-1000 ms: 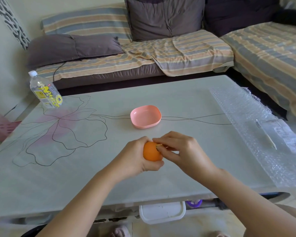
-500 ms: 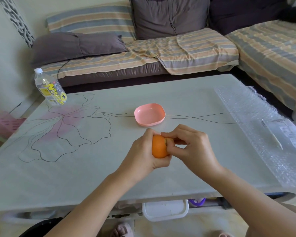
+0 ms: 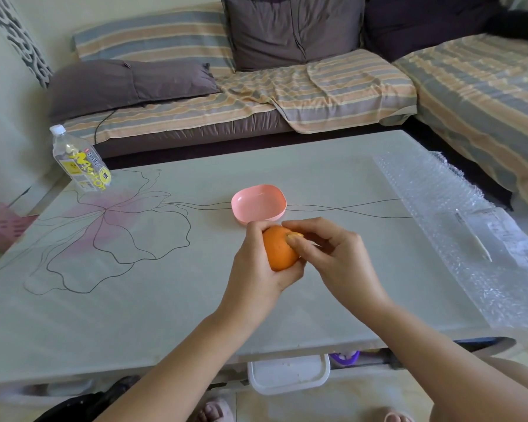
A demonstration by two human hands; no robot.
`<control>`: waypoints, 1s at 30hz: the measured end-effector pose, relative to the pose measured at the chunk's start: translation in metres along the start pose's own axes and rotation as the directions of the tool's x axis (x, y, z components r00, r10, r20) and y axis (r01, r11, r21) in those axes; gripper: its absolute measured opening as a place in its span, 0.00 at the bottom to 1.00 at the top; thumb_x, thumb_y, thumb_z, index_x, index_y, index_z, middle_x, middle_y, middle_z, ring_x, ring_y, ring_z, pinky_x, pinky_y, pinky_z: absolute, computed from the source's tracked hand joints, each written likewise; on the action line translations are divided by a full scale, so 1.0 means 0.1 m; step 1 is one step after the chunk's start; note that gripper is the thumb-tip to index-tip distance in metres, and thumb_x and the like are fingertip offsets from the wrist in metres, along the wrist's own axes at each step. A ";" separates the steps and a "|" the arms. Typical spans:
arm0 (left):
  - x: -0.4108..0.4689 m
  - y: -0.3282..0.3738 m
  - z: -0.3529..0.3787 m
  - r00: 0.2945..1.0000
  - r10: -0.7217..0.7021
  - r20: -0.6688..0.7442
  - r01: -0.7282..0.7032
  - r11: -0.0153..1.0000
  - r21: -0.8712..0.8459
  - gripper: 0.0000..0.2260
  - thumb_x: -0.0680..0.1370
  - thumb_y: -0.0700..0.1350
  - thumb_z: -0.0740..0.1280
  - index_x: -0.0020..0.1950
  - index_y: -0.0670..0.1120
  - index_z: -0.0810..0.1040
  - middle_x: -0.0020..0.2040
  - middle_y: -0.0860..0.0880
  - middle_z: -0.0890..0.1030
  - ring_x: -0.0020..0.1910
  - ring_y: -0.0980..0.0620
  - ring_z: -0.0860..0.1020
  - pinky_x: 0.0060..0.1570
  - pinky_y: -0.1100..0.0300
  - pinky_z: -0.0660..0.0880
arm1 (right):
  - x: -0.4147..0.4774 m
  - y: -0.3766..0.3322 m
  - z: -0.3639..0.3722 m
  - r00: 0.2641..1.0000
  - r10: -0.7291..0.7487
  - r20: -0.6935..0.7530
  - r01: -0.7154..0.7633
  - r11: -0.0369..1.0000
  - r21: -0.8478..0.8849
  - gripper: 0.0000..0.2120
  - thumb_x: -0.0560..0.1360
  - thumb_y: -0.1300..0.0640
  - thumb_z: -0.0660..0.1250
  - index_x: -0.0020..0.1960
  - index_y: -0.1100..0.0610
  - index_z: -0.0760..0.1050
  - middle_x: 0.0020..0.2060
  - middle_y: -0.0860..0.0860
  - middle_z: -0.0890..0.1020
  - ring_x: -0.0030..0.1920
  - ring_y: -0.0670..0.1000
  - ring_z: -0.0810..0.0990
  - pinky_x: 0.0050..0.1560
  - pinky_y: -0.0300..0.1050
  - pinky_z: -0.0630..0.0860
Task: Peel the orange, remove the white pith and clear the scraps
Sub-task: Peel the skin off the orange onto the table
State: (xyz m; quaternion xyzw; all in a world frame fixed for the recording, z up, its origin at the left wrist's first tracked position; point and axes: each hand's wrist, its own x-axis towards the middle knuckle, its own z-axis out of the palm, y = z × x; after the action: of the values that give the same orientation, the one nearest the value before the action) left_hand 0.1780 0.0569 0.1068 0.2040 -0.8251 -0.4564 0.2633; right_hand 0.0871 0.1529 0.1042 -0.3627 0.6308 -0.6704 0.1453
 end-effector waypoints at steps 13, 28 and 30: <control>0.06 -0.03 -0.04 0.990 -0.011 0.144 -0.010 0.990 0.142 0.25 0.67 0.43 0.77 0.54 0.50 0.63 0.46 0.54 0.74 0.43 0.58 0.76 0.36 0.68 0.73 | -0.01 0.13 -0.01 0.905 -0.405 0.131 0.381 0.632 -0.675 0.08 0.71 0.67 0.61 0.45 0.61 0.78 0.34 0.54 0.76 0.28 0.54 0.74 0.26 0.47 0.73; 0.10 0.07 0.09 0.990 0.126 -0.070 -0.121 0.991 0.061 0.29 0.67 0.42 0.79 0.50 0.57 0.60 0.47 0.62 0.71 0.43 0.63 0.77 0.36 0.70 0.74 | 0.12 -0.09 0.10 0.986 -0.025 -0.163 -0.021 0.962 -0.272 0.11 0.77 0.63 0.61 0.45 0.51 0.80 0.42 0.47 0.81 0.43 0.43 0.77 0.40 0.33 0.73; 0.12 0.05 0.06 0.984 0.144 -0.101 -0.132 0.984 0.116 0.28 0.67 0.42 0.78 0.51 0.57 0.60 0.46 0.62 0.70 0.43 0.61 0.76 0.37 0.70 0.73 | 0.18 -0.10 0.02 0.997 0.017 -0.071 -0.031 0.978 -0.207 0.10 0.77 0.61 0.63 0.45 0.48 0.80 0.43 0.47 0.82 0.45 0.45 0.79 0.45 0.39 0.76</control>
State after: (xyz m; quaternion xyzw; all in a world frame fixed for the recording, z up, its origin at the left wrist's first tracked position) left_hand 0.1641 0.0565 0.1112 0.1847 -0.8452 -0.3796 0.3277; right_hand 0.0788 0.1414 0.1189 -0.3451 0.7064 -0.6110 0.0929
